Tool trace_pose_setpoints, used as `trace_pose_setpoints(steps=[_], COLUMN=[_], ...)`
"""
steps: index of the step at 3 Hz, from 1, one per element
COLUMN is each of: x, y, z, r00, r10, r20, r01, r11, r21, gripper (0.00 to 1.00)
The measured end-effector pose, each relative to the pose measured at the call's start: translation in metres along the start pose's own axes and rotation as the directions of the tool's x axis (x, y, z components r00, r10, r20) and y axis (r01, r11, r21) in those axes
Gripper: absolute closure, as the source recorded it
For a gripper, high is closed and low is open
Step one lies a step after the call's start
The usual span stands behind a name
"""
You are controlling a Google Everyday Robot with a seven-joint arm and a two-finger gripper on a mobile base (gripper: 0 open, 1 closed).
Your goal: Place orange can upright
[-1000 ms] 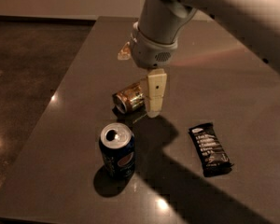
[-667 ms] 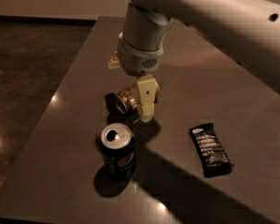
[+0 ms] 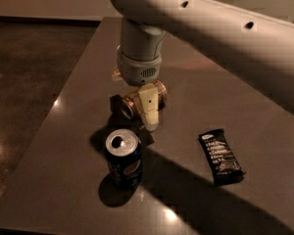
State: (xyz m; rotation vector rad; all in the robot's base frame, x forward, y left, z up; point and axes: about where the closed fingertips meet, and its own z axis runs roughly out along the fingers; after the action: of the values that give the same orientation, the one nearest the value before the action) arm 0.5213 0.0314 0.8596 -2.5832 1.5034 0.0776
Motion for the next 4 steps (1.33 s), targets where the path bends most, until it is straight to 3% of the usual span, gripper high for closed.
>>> trace_pose_setpoints(steps=[1,2,4], x=[0.011,0.015,0.015], y=[-0.004,-0.007,-0.010], z=[0.009,0.011,-0.002], r00=[1.000,1.000,0.997], r10=[0.018,0.024,0.047], r20=[-0.017,-0.012,0.064], r01=[-0.018,-0.024,-0.047], r11=[0.9996,0.9994,0.9988], r21=[-0.020,-0.027,-0.011], gripper=[0.00,0.16,0.63])
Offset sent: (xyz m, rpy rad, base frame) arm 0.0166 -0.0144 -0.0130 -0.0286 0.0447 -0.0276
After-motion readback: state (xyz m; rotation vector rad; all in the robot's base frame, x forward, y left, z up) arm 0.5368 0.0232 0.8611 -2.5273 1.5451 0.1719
